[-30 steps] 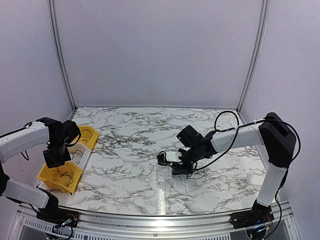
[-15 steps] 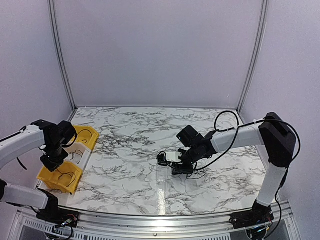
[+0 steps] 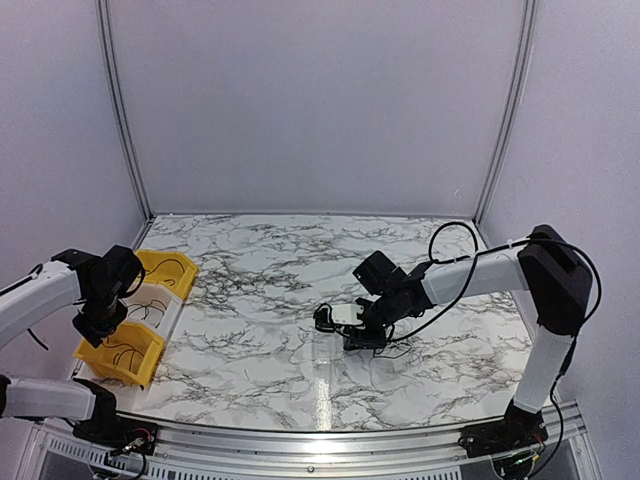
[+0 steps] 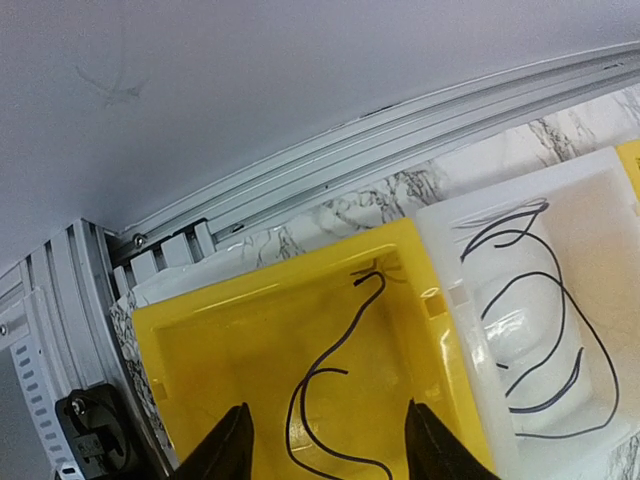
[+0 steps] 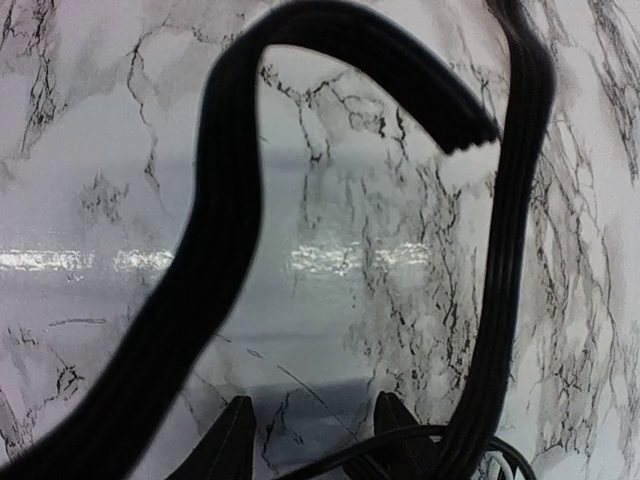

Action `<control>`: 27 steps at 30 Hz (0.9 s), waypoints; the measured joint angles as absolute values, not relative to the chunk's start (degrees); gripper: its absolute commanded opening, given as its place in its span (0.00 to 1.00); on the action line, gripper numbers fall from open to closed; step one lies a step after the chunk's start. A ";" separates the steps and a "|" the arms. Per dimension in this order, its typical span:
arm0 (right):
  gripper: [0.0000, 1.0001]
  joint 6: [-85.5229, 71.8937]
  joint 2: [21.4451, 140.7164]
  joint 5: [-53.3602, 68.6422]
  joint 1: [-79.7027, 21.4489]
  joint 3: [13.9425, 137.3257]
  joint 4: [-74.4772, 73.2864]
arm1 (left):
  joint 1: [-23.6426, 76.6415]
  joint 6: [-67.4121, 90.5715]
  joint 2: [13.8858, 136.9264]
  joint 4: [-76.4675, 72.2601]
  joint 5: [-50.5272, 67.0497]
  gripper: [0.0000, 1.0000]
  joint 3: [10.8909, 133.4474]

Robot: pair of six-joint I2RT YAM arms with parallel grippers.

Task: Untangle the cables

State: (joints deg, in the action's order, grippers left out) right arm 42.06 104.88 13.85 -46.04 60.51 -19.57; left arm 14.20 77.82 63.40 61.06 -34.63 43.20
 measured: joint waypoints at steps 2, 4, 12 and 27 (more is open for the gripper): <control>0.42 42.04 104.88 13.85 -46.13 60.51 -19.62 | 14.20 76.36 63.40 60.93 -35.33 0.68 44.51; 0.42 42.06 104.88 13.85 -46.13 60.51 -19.62 | 14.20 74.37 63.48 60.82 -36.25 0.81 46.85; 0.44 41.89 104.51 13.80 -46.15 60.34 -19.90 | 15.75 59.33 65.67 59.16 -37.78 0.99 62.26; 0.57 37.65 90.24 17.30 -35.92 61.98 -27.86 | 33.80 18.31 82.94 34.04 -23.07 0.99 79.94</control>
